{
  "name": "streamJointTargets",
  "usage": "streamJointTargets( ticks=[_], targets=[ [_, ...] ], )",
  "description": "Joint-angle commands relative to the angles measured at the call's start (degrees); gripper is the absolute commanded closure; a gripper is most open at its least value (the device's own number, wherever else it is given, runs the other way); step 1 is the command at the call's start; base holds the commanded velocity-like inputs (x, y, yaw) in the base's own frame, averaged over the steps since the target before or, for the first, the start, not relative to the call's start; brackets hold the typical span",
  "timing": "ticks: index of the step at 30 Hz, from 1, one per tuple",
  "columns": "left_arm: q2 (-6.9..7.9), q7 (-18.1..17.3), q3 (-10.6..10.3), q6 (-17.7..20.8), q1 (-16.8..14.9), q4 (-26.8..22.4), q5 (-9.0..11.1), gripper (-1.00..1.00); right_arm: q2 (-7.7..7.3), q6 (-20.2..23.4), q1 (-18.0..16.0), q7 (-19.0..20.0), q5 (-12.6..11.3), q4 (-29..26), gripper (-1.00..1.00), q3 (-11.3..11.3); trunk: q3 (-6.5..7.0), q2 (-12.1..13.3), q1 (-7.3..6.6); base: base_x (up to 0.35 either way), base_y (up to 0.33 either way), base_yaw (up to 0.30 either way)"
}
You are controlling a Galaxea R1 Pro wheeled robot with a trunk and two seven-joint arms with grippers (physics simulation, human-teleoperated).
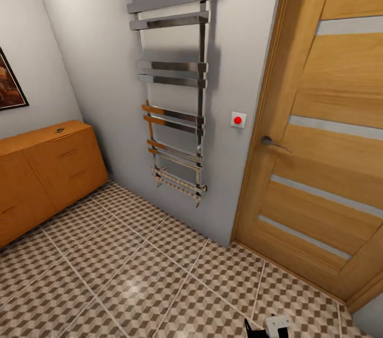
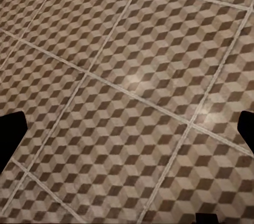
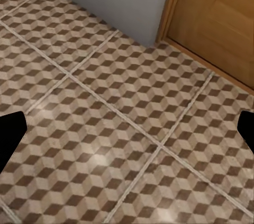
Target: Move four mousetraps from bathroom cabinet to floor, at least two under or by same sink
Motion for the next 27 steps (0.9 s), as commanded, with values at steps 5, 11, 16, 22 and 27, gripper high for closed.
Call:
streamJointTargets(
  ticks=[5, 11, 16, 22, 27],
  targets=[
    [-0.05, 0.1, -0.5, -0.3, -0.1, 0.2, 0.4, -1.0, -0.07, -0.2, -0.1, 0.0, 0.0, 0.0, -1.0, 0.2, -0.12, -0.1, 0.03, 0.0, 0.0, 0.282],
    [-0.05, 0.1, -0.5, -0.3, -0.1, 0.2, 0.3, -1.0, -0.07, -0.2, 0.0, 0.0, 0.0, 0.0, -1.0, 0.2, -0.12, -0.1, 0.03, 0.0, 0.0, 0.282],
    [-0.05, 0.1, -0.5, -0.3, -0.1, 0.2, 0.4, -1.0, -0.08, -0.2, 0.0, 0.0, 0.0, 0.0, -1.0, 0.2, -0.12, -0.1, 0.03, 0.0, 0.0, 0.282],
    [-0.05, 0.1, -0.5, -0.3, -0.1, 0.2, 0.3, -1.0, -0.08, -0.2, 0.0, 0.0, 0.0, 0.0, -1.0, 0.2, -0.12, -0.1, 0.03, 0.0, 0.0, 0.282],
    [-0.05, 0.1, -0.5, -0.3, -0.1, 0.2, 0.4, -1.0, -0.08, -0.2, 0.0, 0.0, 0.0, 0.1, -1.0, 0.2, -0.12, -0.1, 0.03, 0.0, 0.0, 0.282]
  ],
)
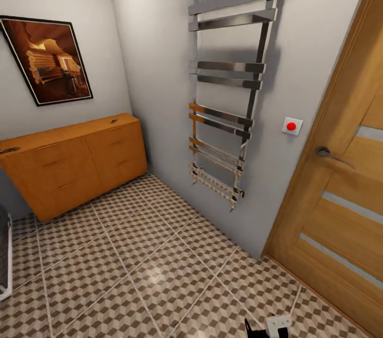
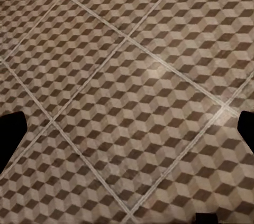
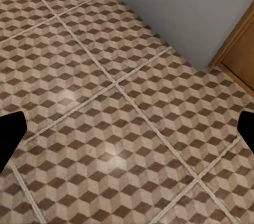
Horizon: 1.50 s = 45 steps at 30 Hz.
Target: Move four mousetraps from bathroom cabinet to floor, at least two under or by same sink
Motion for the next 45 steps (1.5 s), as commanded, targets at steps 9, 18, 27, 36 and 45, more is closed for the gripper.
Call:
streamJointTargets(
  ticks=[9, 18, 27, 36, 45],
  targets=[
    [-0.05, 0.1, -0.5, -0.3, -0.1, 0.2, 0.4, -1.0, -0.03, -0.2, 0.0, 0.0, 0.0, 0.0, -1.0, 0.2, -0.12, -0.1, 0.03, 0.0, 0.0, 0.282],
    [-0.05, 0.1, -0.5, -0.3, -0.1, 0.2, 0.4, -1.0, 0.0, -0.2, 0.0, 0.0, 0.0, 0.1, -1.0, 0.2, -0.12, -0.1, 0.03, 0.0, 0.0, 0.282],
    [-0.05, 0.1, -0.5, -0.3, -0.1, 0.2, 0.4, -1.0, -0.01, 0.3, 0.0, 0.1, 0.0, 0.1, -1.0, 0.3, -0.12, -0.1, 0.03, 0.0, 0.0, 0.282],
    [-0.07, 0.0, -0.5, -0.3, -0.1, 0.2, 0.4, -1.0, -0.03, 0.3, 0.0, 0.1, 0.0, 0.0, -1.0, 0.2, -0.12, -0.1, 0.03, 0.0, 0.0, 0.282],
    [-0.19, 0.0, -0.5, -0.3, -0.1, 0.2, 0.3, -1.0, -0.03, 0.4, 0.0, 0.1, 0.0, 0.0, -1.0, 0.2, -0.12, -0.1, 0.03, 0.0, 0.0, 0.282]
  ],
)
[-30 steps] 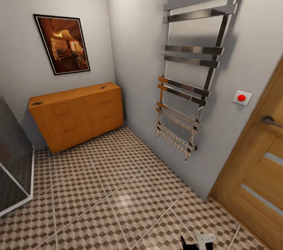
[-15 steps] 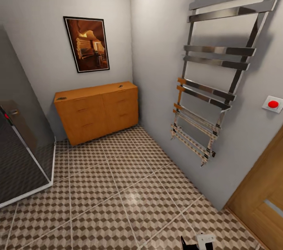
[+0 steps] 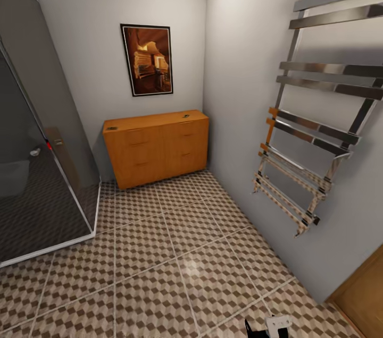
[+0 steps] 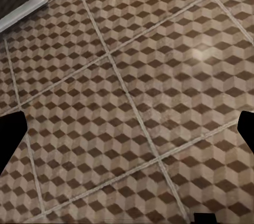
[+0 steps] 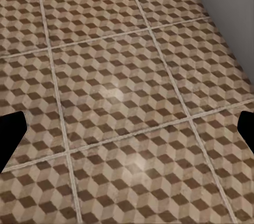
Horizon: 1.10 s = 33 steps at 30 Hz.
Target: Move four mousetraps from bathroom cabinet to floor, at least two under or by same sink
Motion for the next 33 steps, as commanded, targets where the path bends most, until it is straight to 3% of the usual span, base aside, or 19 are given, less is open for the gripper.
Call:
streamJointTargets(
  ticks=[1, 7, 15, 33],
  targets=[
    [-0.12, 0.1, -0.5, -0.3, -0.1, 0.2, 0.4, -1.0, -0.02, -0.2, 0.0, 0.0, 0.0, 0.0, -1.0, 0.2, -0.12, -0.1, 0.03, 0.0, 0.0, 0.282],
    [-1.3, 0.2, -0.5, -0.3, -0.1, 0.2, 0.4, -1.0, -0.02, -0.2, 0.0, 0.0, 0.0, 0.0, -1.0, 0.2, -0.12, -0.1, 0.03, 0.0, 0.0, 0.282],
    [-0.79, 0.1, -0.5, -0.2, -0.1, 0.2, 0.4, -1.0, 0.01, -0.2, 0.0, 0.0, 0.0, 0.0, -1.0, 0.3, -0.18, -0.1, 0.03, 0.0, 0.0, 0.282],
    [-2.78, -0.9, -0.5, -0.3, -0.1, 0.2, 0.3, -1.0, -0.09, -0.2, 0.0, 0.0, 0.0, 0.0, -1.0, 0.2, -0.53, -0.1, 0.03, 0.0, 0.0, 0.244]
  ],
)
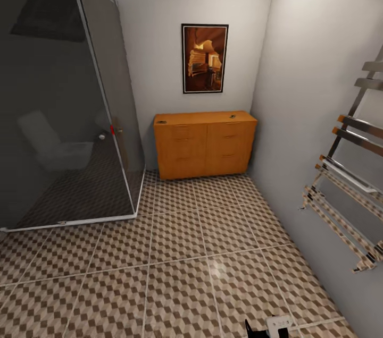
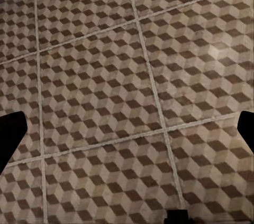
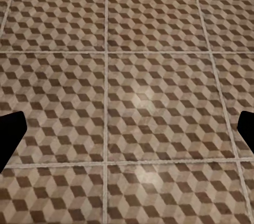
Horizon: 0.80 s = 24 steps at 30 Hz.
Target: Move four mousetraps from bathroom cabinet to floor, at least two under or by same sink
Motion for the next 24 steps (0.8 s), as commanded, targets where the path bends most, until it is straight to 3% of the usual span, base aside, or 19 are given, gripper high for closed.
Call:
streamJointTargets(
  ticks=[1, 7, 11, 24],
  targets=[
    [-0.1, -1.0, -0.5, -0.3, -0.1, 0.3, 0.4, -1.0, 0.0, -0.2, 0.0, 0.0, 0.0, 0.0, -1.0, 0.2, -0.13, -0.1, 0.03, 0.0, 0.0, 0.059],
    [0.23, -5.5, -0.5, -0.2, -0.1, 0.3, 0.5, -1.0, 0.08, -0.2, -0.1, 0.1, 0.0, 0.1, -1.0, 0.3, -0.14, -0.1, 0.03, 0.006, -0.004, 0.029],
    [1.67, -9.4, -0.5, -0.1, -0.1, 0.3, 0.5, -1.0, 0.05, -0.2, 0.0, 0.1, 0.0, 0.1, -1.0, 0.3, -0.14, -0.1, 0.03, 0.13, -0.123, 0.007],
    [2.01, -10.0, -0.5, -0.1, -0.1, 0.3, 0.5, -1.0, 0.05, -0.2, -0.1, 0.1, 0.0, 0.1, -1.0, 0.3, -0.14, -0.1, 0.03, 0.252, -0.219, 0.001]
  ],
)
